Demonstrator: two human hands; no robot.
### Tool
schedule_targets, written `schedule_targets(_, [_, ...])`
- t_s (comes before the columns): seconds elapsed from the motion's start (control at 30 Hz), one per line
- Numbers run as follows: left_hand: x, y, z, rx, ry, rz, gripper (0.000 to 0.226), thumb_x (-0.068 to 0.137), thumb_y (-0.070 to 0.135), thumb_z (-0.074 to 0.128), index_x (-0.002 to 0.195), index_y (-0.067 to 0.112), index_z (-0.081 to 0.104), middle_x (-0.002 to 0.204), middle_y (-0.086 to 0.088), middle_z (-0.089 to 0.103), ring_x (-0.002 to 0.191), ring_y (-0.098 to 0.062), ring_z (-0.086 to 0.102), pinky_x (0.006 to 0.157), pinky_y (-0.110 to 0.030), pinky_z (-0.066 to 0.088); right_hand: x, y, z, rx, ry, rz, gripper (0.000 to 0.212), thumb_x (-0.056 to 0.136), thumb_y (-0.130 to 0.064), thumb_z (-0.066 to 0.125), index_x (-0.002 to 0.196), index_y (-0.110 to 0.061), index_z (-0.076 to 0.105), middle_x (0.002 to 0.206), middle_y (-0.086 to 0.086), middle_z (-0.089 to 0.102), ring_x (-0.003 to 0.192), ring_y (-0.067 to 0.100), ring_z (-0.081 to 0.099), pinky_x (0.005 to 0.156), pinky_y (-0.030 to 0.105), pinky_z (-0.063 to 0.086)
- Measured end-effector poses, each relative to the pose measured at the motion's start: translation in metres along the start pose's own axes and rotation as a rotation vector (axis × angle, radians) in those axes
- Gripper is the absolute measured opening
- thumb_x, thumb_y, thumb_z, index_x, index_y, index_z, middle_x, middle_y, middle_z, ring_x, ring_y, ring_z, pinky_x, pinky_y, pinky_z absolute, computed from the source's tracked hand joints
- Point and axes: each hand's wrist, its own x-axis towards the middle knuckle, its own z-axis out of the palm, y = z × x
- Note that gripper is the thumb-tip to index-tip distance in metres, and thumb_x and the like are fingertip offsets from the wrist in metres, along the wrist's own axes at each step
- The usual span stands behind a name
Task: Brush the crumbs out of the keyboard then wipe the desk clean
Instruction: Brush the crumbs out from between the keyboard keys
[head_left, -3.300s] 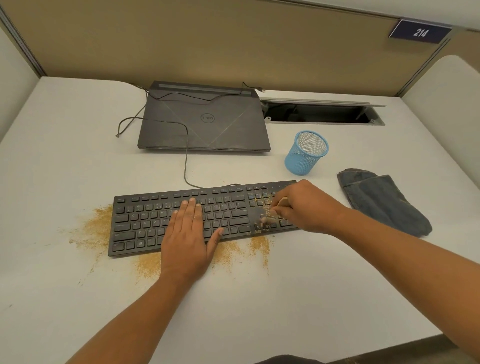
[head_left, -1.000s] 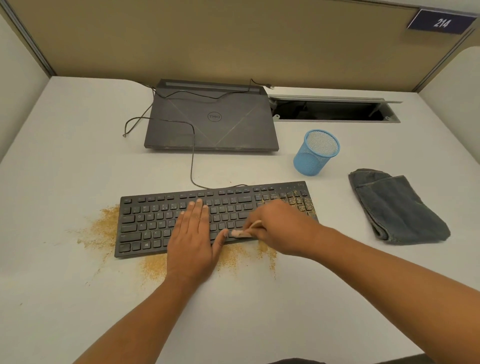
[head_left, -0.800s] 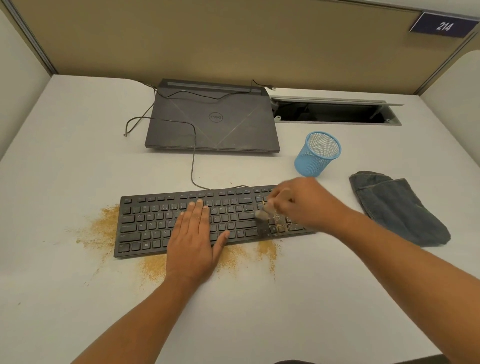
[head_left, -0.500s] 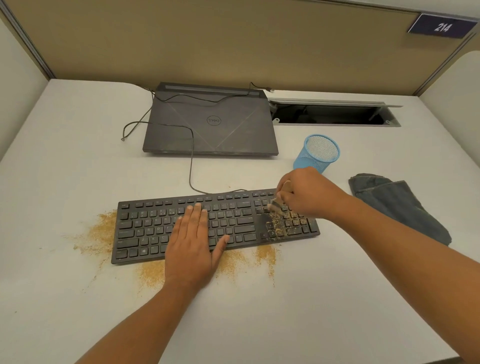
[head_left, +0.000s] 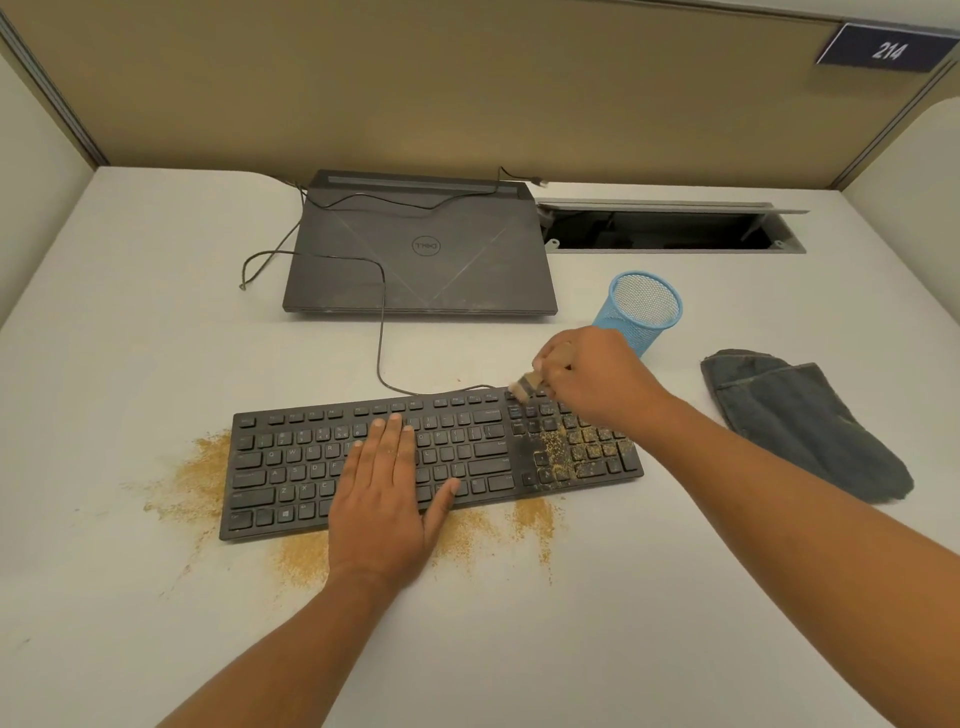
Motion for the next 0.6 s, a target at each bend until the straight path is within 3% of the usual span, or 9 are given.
schedule_targets(0.13, [0.001, 0.001, 0.000, 0.012, 0.013, -0.045, 0.084, 0.096, 0.070, 0.018, 0.150, 0.007, 0.033, 0.159, -0.009, 0.028, 0.149, -0.021, 0.020, 0.120, -0.039, 0.011, -0.001, 0.005, -0.008, -0.101, -0.189, -0.020, 0.025, 0.097, -0.014, 0.052, 0.095, -0.012, 0.076, 0.091, -0.002, 0.070, 0.072, 0.009, 0.058, 0.062, 0.023, 0.046])
schedule_targets(0.33, [0.001, 0.003, -0.001, 0.009, 0.023, -0.072, 0.085, 0.095, 0.071, 0.018, 0.151, 0.009, 0.032, 0.159, -0.008, 0.028, 0.149, -0.021, 0.020, 0.120, -0.036, 0.009, 0.014, 0.005, -0.011, -0.032, -0.147, -0.133, 0.019, 0.097, -0.023, 0.060, 0.106, -0.017, 0.076, 0.105, 0.001, 0.073, 0.093, 0.015, 0.062, 0.084, 0.029, 0.052])
schedule_targets(0.5, [0.002, 0.003, 0.001, -0.005, 0.024, -0.090, 0.084, 0.094, 0.071, 0.017, 0.152, 0.012, 0.029, 0.160, -0.004, 0.025, 0.149, -0.017, 0.016, 0.122, -0.040, 0.016, 0.023, 0.008, -0.018, -0.252, -0.179, -0.171, 0.025, 0.097, -0.023, 0.056, 0.105, -0.011, 0.076, 0.102, 0.007, 0.074, 0.090, 0.022, 0.066, 0.081, 0.033, 0.055])
schedule_targets(0.6, [0.002, 0.003, 0.001, -0.015, 0.024, -0.090, 0.084, 0.094, 0.070, 0.018, 0.152, 0.011, 0.031, 0.160, -0.004, 0.026, 0.149, -0.017, 0.017, 0.122, -0.040, 0.017, 0.025, 0.006, -0.022, -0.143, -0.194, -0.197, 0.021, 0.096, -0.023, 0.059, 0.105, -0.014, 0.076, 0.101, 0.002, 0.073, 0.087, 0.016, 0.063, 0.074, 0.028, 0.049])
